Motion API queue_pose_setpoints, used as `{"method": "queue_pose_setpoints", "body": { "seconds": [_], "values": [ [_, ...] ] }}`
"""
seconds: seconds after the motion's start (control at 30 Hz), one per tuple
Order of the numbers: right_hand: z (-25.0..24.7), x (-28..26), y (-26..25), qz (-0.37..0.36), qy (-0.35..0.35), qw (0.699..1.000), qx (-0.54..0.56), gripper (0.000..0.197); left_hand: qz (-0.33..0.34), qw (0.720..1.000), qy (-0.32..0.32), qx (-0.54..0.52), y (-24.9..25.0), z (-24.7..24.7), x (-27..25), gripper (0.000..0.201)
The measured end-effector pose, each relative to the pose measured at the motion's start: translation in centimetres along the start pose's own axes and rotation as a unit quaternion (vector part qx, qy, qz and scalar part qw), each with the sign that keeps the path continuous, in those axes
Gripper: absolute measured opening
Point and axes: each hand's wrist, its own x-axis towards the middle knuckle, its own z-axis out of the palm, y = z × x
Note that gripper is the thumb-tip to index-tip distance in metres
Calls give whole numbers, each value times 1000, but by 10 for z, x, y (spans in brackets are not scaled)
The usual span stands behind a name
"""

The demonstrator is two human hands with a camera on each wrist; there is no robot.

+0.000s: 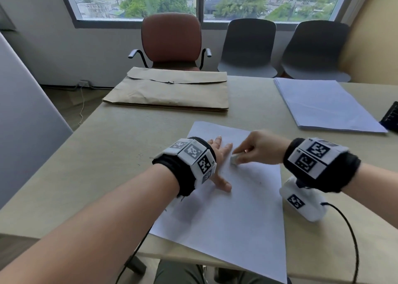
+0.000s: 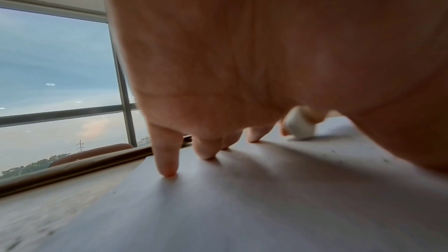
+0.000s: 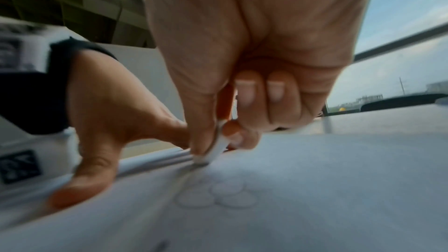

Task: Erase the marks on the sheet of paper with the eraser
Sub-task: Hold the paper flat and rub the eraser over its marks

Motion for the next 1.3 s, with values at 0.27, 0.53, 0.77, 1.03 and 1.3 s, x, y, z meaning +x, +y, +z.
{"method": "queue_pose_setpoints", "body": {
  "seconds": [0.27,0.53,0.77,1.03,1.3],
  "values": [
    [13,-25,-4,-23,-57,998,22,25,-1,1000,-14,4,-3,1,5,118],
    [7,-5,-5,-33,20,999,-34,23,3,1000,-4,6,-1,1,2,117],
    [0,-2,-3,-23,-5,999,-38,24,5,1000,-9,7,-2,1,3,117],
    [6,-24,-3,-38,-80,995,-40,22,2,1000,-18,7,-2,3,3,119],
    [2,-4,6,-41,-2,999,-31,23,7,1000,-8,7,0,2,2,118]
  ]
}}
